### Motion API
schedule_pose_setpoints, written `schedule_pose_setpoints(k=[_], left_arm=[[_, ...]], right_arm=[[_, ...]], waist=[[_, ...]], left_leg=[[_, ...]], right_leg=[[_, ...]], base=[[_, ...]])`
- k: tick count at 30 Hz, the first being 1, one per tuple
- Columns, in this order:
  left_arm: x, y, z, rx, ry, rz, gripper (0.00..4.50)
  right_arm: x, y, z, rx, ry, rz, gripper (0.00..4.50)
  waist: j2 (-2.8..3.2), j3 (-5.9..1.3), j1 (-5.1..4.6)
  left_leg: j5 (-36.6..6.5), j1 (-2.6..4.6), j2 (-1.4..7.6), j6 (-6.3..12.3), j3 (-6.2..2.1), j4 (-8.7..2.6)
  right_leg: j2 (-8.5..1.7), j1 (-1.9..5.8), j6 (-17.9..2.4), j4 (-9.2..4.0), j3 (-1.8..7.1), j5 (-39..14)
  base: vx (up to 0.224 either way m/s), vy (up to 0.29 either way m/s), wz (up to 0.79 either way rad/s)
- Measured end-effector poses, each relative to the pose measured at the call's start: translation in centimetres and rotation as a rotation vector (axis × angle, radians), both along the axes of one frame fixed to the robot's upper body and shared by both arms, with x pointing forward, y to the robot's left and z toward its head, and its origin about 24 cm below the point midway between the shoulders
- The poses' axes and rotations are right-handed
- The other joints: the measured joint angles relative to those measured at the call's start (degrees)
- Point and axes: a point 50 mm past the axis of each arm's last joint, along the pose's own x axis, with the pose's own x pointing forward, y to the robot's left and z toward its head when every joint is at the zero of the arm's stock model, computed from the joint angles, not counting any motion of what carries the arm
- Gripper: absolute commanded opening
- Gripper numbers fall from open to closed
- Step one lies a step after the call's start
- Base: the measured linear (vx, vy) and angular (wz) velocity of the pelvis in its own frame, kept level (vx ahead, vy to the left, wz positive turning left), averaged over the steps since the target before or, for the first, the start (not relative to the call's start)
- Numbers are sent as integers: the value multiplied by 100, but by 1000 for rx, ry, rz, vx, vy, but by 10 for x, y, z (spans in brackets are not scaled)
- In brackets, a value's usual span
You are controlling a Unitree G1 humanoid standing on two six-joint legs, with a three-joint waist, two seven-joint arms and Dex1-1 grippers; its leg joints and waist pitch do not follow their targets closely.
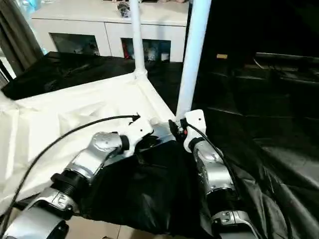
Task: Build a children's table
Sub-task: Rotate leg to tighten
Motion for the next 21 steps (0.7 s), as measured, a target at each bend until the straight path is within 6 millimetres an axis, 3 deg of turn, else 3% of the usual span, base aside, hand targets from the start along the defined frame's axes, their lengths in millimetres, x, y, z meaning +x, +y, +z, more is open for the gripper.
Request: schedule_pose_setpoints(k=[5,12,19,21], left_arm=[[-1,0,1,-5,-8,-7,0],[-4,10,3,-30,10,-70,0],[-7,37,7,-18,40,-212,0],[-8,44,8,-16,58,-252,0]], right_arm=[[0,-3,3,47,-2,34,369],[-5,-18,17,3,-25,307,369],[-18,-33,25,-49,24,644,369],[-22,-35,28,-68,39,726,335]], waist=[[23,-11,9],[30,-7,19],[27,-6,37],[25,-6,42]], left_leg=[[-3,-8,1,5,0,-7],[15,-33,14,34,-5,-17],[15,-75,21,43,-6,-3],[9,-93,23,55,-5,14]], right_leg=[[-1,-3,-2,2,-5,8],[2,-21,7,3,-29,3],[2,-47,12,5,-42,0],[2,-62,11,12,-41,0]], base=[[0,0,0],[0,0,0],[0,0,0],[0,0,0]])
